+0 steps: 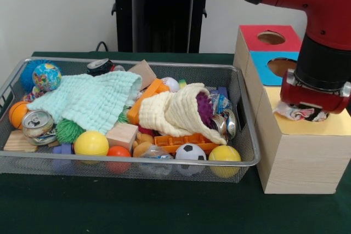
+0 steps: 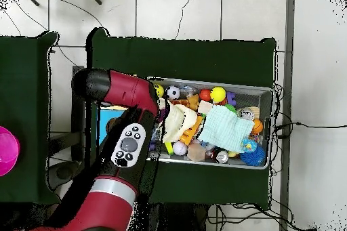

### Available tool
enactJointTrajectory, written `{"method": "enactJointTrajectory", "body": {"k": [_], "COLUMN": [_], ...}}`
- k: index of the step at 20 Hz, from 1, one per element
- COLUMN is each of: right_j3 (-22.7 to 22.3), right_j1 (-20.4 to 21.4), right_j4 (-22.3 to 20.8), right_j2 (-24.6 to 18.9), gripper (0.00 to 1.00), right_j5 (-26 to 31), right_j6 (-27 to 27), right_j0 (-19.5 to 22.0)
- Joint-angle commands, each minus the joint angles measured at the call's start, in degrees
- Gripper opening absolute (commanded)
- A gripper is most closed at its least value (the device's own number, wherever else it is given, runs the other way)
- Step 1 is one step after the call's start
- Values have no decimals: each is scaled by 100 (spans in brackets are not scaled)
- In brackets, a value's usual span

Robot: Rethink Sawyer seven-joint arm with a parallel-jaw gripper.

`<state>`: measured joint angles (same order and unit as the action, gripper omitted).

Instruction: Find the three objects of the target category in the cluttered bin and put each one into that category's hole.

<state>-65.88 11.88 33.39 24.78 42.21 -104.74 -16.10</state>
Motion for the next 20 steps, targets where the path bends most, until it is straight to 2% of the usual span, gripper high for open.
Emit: {"method": "enactJointTrajectory", "body": {"k": [1, 10, 20], "right_j3": [-307, -199, 16], "right_j1": [548, 906, 986], "right_j4": [-235, -295, -384], "right_j2": [-400, -405, -389], "gripper": [0, 0, 0], "right_j5": [635, 1031, 1417], "right_j6": [-884, -1020, -1130], "right_j0": [106, 126, 158]}}
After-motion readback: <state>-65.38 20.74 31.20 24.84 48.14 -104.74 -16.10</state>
